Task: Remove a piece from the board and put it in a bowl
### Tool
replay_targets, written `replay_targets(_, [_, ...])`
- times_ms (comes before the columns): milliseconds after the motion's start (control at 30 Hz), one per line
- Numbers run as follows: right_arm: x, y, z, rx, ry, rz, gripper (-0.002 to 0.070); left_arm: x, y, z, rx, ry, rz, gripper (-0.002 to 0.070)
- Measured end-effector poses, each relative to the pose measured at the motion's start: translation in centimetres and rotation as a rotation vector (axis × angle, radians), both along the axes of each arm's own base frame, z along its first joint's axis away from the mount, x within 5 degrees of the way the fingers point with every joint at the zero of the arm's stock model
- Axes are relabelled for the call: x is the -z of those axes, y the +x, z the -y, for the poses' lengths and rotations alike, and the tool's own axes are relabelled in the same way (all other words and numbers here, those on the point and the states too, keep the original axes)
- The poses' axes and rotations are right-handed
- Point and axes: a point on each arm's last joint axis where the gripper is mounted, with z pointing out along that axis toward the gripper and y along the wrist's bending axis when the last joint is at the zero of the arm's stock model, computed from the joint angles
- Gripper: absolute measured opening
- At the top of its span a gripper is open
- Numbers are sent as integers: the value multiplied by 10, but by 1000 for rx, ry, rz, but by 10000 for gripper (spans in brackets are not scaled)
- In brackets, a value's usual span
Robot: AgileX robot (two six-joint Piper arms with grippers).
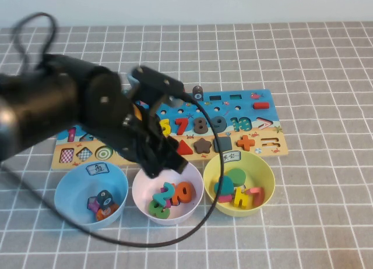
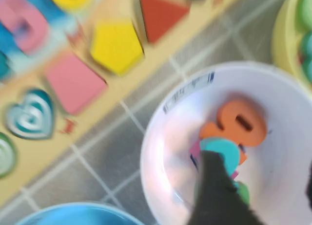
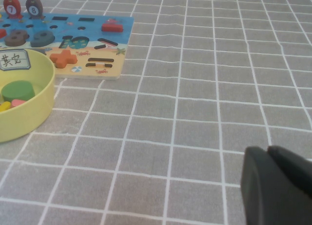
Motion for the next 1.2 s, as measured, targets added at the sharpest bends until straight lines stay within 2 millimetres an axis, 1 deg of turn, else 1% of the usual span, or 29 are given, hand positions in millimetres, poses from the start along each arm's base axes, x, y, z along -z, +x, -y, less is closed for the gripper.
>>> replay_targets(67, [0, 0, 0, 0, 0, 0, -18, -15, -10, -10, -5, -39, 64, 251])
replay_targets(100, [0, 0, 0, 0, 0, 0, -18, -21, -16, -17, -15, -57, 92, 188])
replay_targets(167, [0, 0, 0, 0, 0, 0, -18, -32, -27, -34, -42, -90, 144, 88])
replay_targets(267, [0, 0, 0, 0, 0, 0, -18, -37, -45, -58, -80, -120, 207, 26])
replay_targets(400, [0, 0, 0, 0, 0, 0, -18, -43, -77, -80, -96, -186, 312, 6])
replay_targets(533, [0, 0, 0, 0, 0, 0, -18, -50, -114, -102, -102, -281, 459, 1])
replay_targets(600, [0, 0, 0, 0, 0, 0, -18, -48, -131, -112, -107, -328, 519, 1])
replay_targets(667, [0, 0, 0, 0, 0, 0, -18, -41, -145, -120, -111, -357, 553, 0])
replay_targets(767, [0, 0, 0, 0, 0, 0, -18, -32, -161, -130, -112, -380, 586, 0])
replay_targets(867, [0, 0, 0, 0, 0, 0, -18, -22, -171, -136, -107, -375, 599, 0])
replay_targets(967, [0, 0, 0, 0, 0, 0, -18, -16, -173, -139, -89, -331, 615, 0])
replay_targets(1200, [0, 0, 0, 0, 0, 0, -18, -16, -173, -140, -91, -330, 616, 0])
